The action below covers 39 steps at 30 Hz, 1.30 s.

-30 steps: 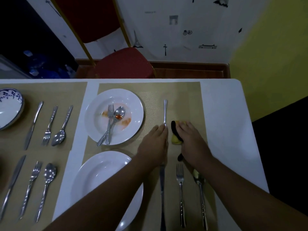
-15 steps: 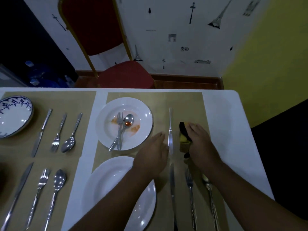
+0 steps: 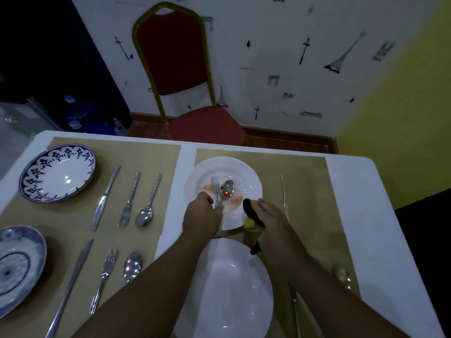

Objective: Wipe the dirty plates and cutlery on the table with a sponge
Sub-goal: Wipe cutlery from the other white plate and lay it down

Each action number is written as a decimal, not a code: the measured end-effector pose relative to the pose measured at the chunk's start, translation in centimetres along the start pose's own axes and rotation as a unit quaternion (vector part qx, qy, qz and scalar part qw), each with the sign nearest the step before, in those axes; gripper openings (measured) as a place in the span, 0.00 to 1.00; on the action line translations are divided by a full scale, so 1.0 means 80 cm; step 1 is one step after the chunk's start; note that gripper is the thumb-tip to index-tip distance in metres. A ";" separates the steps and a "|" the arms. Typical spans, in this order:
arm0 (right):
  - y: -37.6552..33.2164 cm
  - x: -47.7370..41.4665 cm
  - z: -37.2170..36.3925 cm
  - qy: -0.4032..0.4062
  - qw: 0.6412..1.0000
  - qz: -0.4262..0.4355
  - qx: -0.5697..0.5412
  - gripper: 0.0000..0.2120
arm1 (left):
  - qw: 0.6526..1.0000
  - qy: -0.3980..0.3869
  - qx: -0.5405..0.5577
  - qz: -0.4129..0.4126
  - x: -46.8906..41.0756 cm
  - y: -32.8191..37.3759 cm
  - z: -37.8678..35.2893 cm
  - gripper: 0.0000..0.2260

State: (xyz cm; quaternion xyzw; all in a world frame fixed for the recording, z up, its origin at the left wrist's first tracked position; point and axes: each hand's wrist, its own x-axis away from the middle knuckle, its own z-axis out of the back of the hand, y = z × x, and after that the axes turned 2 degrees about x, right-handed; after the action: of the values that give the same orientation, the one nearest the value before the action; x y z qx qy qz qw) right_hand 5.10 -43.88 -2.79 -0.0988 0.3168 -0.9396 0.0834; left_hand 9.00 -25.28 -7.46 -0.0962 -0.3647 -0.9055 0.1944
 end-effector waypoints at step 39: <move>-0.048 -0.034 -0.053 0.048 0.960 0.249 0.115 0.37 | 0.948 -0.151 0.270 0.079 0.069 -0.003 0.101 0.12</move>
State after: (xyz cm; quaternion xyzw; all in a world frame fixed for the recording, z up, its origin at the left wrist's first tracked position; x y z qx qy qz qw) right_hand 6.34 -37.83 -4.13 0.0388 0.2251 -0.9228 0.3103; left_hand 4.16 -21.06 -0.11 -0.2040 -0.6121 -0.7294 0.2272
